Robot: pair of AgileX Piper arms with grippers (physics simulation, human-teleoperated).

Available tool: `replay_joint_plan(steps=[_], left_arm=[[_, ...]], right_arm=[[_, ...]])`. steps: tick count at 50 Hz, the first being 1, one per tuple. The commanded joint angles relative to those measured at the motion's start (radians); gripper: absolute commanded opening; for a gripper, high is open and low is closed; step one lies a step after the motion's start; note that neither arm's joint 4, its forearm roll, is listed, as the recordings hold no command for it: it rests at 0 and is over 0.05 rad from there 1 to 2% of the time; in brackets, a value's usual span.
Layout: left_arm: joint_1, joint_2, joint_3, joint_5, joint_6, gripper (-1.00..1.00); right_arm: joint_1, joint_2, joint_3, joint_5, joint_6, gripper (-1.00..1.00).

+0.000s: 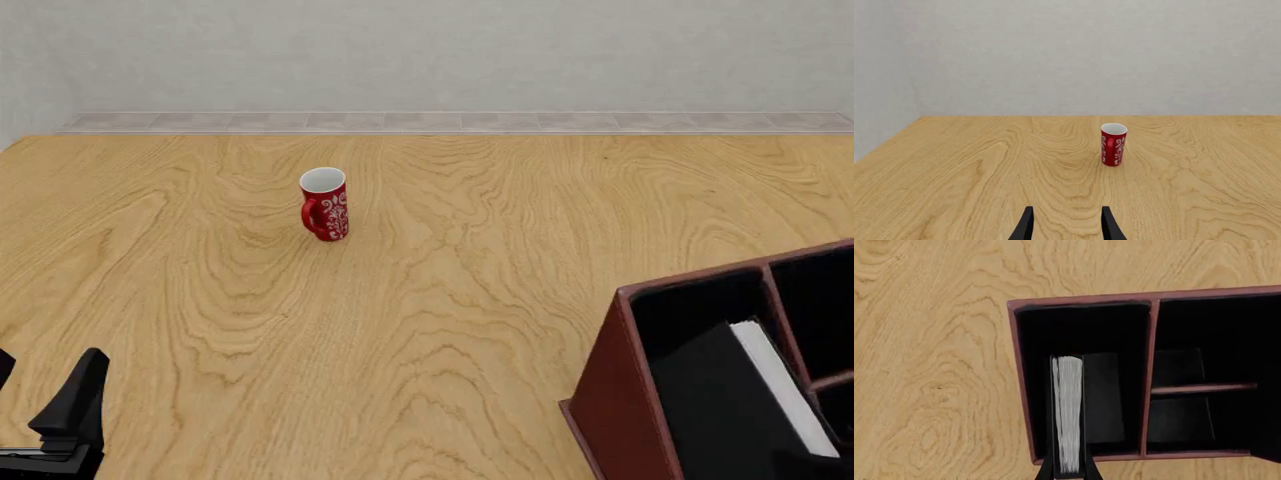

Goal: Pick up the book and place it in the left compartment of the caddy.

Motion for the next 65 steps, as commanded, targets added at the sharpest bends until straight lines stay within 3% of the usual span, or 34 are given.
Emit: replay_joint_plan(steps=[1,2,34,65], left_arm=[[0.0,-0.002,0.0,0.001,0.0,1.0],[0.0,-0.001,0.0,0.001,0.0,1.0],[0.0,-0.002,0.0,0.001,0.0,1.0],[0.0,-0.002,0.0,0.001,0.0,1.0]], right_arm=[[-0.004,-0.005,-0.002,0.0,0.022,-1.0],[-0.01,-0.006,0.001,0.0,0.018,1.0],[-0.01,-0.005,-0.028,0.0,0.003,1.0],[0.001,-0.018,-0.216,0.0,-0.049,1.0]])
